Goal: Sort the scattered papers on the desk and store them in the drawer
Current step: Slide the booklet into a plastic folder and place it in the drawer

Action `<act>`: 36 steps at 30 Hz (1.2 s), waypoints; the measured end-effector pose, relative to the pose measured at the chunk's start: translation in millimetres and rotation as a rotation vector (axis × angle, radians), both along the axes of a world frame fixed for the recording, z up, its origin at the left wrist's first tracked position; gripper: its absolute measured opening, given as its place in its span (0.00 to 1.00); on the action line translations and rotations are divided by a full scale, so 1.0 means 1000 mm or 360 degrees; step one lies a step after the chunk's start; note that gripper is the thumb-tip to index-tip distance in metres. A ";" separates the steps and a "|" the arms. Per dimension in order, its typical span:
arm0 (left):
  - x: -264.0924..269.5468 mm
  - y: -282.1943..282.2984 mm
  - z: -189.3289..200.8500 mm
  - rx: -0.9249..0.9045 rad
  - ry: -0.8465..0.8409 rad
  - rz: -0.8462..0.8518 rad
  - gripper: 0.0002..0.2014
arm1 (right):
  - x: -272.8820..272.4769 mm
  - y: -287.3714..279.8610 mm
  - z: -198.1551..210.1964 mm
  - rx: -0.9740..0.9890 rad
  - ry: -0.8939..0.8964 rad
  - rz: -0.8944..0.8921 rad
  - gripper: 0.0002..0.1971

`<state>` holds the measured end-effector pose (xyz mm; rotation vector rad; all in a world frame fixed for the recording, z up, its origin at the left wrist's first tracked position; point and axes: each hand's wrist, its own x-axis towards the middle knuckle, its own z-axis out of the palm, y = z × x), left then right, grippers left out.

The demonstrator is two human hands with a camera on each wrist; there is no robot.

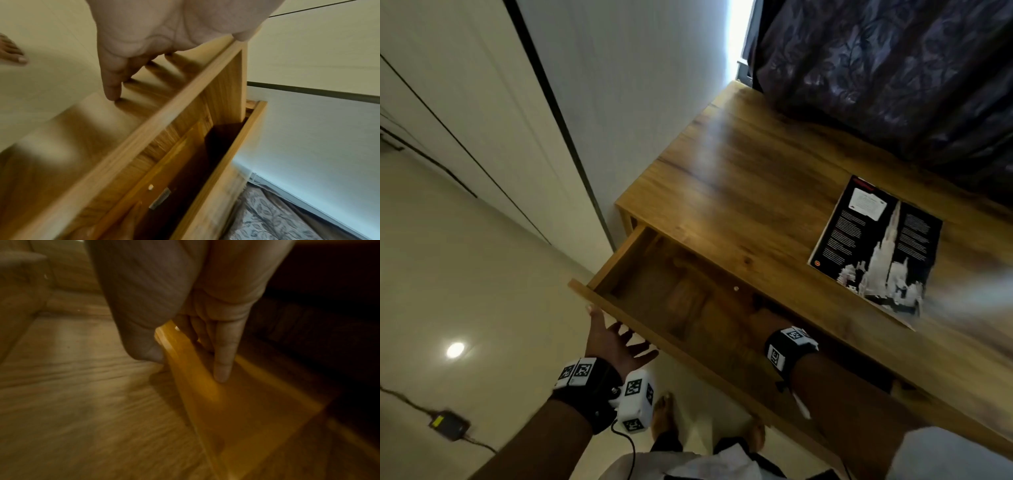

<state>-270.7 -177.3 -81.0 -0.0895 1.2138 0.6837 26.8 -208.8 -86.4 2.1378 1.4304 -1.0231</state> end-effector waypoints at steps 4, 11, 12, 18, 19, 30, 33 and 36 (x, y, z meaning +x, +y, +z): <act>0.003 0.009 0.023 0.0009 -0.0107 -0.0052 0.57 | -0.002 0.007 0.009 0.0010 -0.0110 0.0172 0.18; 0.018 0.019 0.052 -0.0059 -0.0093 -0.0034 0.56 | -0.022 -0.010 0.078 0.0146 -0.0006 0.0669 0.14; 0.020 0.022 0.051 -0.0060 -0.0095 -0.0026 0.56 | -0.021 -0.016 0.087 0.0250 0.0093 0.0648 0.09; 0.048 0.044 0.062 0.0048 -0.0043 -0.0067 0.53 | 0.007 -0.056 0.166 0.0706 0.0406 0.0301 0.18; 0.054 0.048 0.066 0.0084 -0.0022 -0.0081 0.52 | 0.013 -0.062 0.180 0.0810 0.0431 0.0181 0.20; 0.091 0.084 0.083 0.0238 -0.0370 -0.0190 0.58 | 0.057 -0.093 0.245 0.1764 0.0525 -0.0726 0.23; 0.092 0.089 0.075 0.0306 -0.0472 -0.0249 0.59 | 0.063 -0.080 0.249 0.1873 0.0440 -0.0715 0.12; 0.096 0.093 0.075 0.0345 -0.0383 -0.0368 0.58 | 0.072 -0.059 0.251 0.1895 0.0296 -0.0510 0.10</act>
